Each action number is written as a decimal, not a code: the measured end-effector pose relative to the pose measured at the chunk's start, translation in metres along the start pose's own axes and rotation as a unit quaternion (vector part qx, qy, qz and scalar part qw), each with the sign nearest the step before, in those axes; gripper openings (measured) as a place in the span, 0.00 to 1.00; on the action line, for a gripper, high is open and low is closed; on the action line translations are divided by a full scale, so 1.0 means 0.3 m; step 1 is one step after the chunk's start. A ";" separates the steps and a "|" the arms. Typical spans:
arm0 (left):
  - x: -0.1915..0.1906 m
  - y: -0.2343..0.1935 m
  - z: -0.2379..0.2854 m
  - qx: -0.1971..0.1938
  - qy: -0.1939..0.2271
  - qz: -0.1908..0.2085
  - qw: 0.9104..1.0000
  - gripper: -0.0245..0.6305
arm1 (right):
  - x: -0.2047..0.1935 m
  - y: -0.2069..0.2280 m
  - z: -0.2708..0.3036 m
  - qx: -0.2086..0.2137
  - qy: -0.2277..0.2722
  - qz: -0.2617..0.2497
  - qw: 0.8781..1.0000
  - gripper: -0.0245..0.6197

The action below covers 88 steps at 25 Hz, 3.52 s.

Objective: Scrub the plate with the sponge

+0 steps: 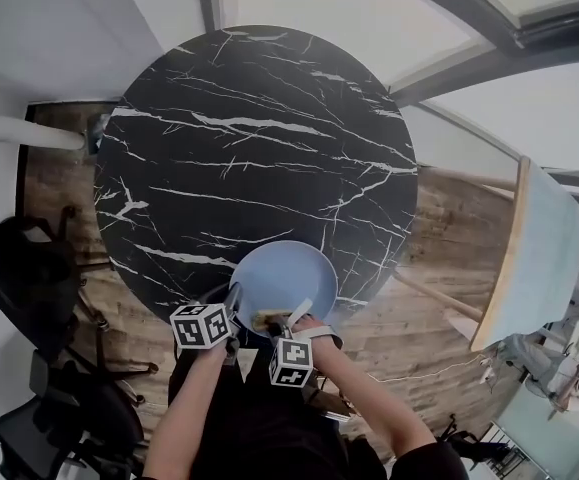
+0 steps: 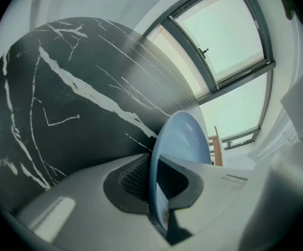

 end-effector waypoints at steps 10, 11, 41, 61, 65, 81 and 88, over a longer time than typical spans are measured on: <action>-0.005 0.013 0.006 -0.003 -0.014 0.023 1.000 0.07 | -0.076 0.077 -0.135 -0.044 0.057 0.080 0.994 0.07; -0.003 0.015 0.006 -0.003 -0.016 0.024 1.000 0.07 | -0.070 0.128 -0.174 -0.065 0.089 0.128 0.986 0.07; 0.004 0.014 0.016 -0.007 -0.006 0.007 1.000 0.07 | 0.027 0.395 -0.072 -0.157 0.048 0.104 0.981 0.07; 0.013 0.014 0.018 -0.002 -0.003 0.017 1.000 0.08 | -0.048 -0.001 -0.017 -0.040 0.039 0.058 0.997 0.07; 0.010 0.027 0.025 -0.001 -0.017 0.043 0.999 0.08 | -0.093 -0.028 -0.044 0.004 0.007 0.045 0.999 0.07; 0.019 0.041 0.031 -0.009 -0.032 0.076 0.997 0.07 | -0.109 0.559 -0.152 -0.202 0.053 0.159 0.965 0.07; 0.023 0.027 0.027 -0.010 -0.015 0.043 0.999 0.08 | -0.108 0.517 -0.140 -0.176 0.047 0.160 0.970 0.07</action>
Point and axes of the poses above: the fingertips, and each gripper's own axes: z forward along the fingers, y to its right, x out of its top, the point moved 4 cm from there along -z, backward along the fingers, and after that the axes turned 3 degrees about -x, right-handed, at the moved point
